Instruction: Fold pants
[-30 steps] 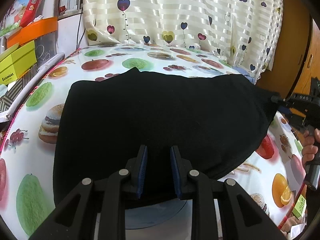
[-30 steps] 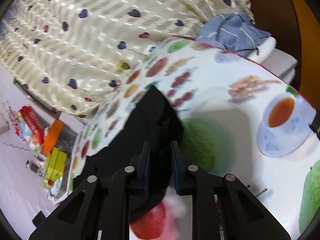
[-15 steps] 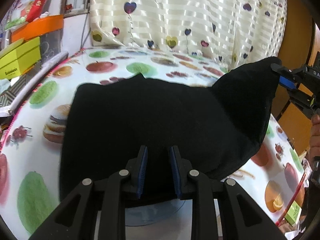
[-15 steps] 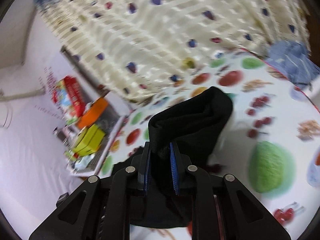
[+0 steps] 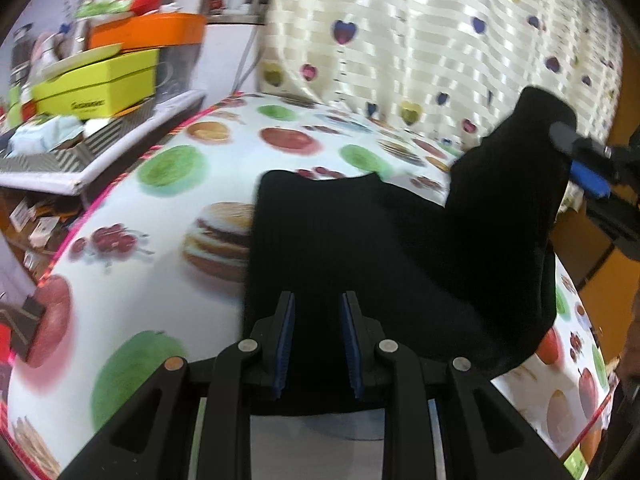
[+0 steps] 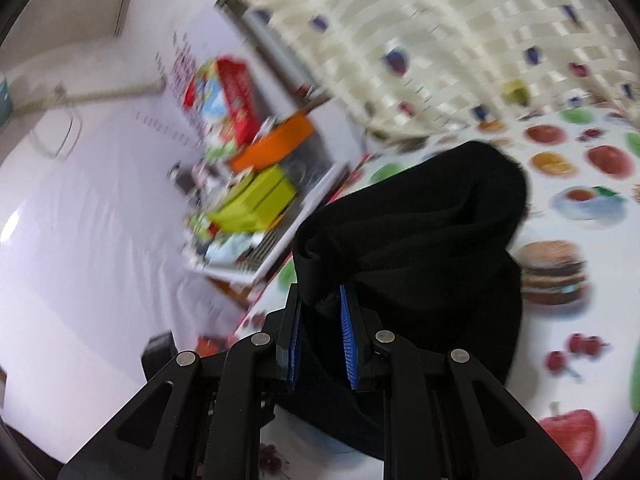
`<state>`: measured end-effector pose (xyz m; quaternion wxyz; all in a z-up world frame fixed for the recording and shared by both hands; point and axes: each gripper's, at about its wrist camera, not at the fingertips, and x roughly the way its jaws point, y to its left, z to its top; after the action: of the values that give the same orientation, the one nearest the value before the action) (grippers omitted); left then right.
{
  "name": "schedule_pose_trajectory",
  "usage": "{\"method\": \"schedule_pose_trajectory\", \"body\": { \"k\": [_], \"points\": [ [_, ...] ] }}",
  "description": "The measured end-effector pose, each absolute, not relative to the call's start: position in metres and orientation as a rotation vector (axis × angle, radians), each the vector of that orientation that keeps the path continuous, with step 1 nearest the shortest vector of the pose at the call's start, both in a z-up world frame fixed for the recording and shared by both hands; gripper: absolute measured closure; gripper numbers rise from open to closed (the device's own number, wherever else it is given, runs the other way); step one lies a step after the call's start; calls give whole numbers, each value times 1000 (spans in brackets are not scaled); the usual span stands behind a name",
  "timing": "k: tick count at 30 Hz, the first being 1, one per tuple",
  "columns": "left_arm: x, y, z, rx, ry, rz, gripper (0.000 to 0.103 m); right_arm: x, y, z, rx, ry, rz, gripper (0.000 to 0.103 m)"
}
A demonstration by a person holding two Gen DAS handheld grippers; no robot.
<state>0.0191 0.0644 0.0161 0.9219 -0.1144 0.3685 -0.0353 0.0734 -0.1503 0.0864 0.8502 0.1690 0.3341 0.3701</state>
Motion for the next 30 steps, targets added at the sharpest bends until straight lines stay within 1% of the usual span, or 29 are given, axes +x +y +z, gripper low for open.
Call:
{"method": "schedule_pose_trajectory", "body": {
  "k": [6, 7, 8, 11, 14, 17, 18, 20, 24, 25, 30],
  "points": [
    [8, 92, 13, -269, 756, 5, 77, 75, -89, 46, 254, 840, 878, 84],
    [7, 96, 12, -275, 760, 17, 77, 75, -78, 38, 220, 867, 890, 83],
    [5, 99, 11, -279, 762, 25, 77, 77, -70, 28, 208, 904, 898, 79],
    [3, 105, 9, -289, 768, 42, 77, 80, -58, 8, 193, 992, 925, 72],
    [0, 107, 10, -294, 762, 43, 77, 73, -60, 10, 201, 973, 969, 71],
    [0, 108, 15, -304, 747, 24, 77, 66, -76, 21, 199, 911, 972, 71],
    [1, 107, 16, -309, 740, 10, 76, 64, -84, 25, 203, 892, 965, 71],
    [1, 105, 18, -314, 730, -11, 61, 63, -102, 29, 210, 859, 923, 71],
    [7, 99, 18, -330, 733, -89, 53, 67, -130, 22, 261, 855, 833, 71],
    [11, 96, 16, -325, 742, -113, 49, 69, -134, 18, 278, 863, 815, 71],
    [23, 82, 10, -306, 777, -145, 49, 72, -158, 0, 342, 902, 747, 71]
  ]
}}
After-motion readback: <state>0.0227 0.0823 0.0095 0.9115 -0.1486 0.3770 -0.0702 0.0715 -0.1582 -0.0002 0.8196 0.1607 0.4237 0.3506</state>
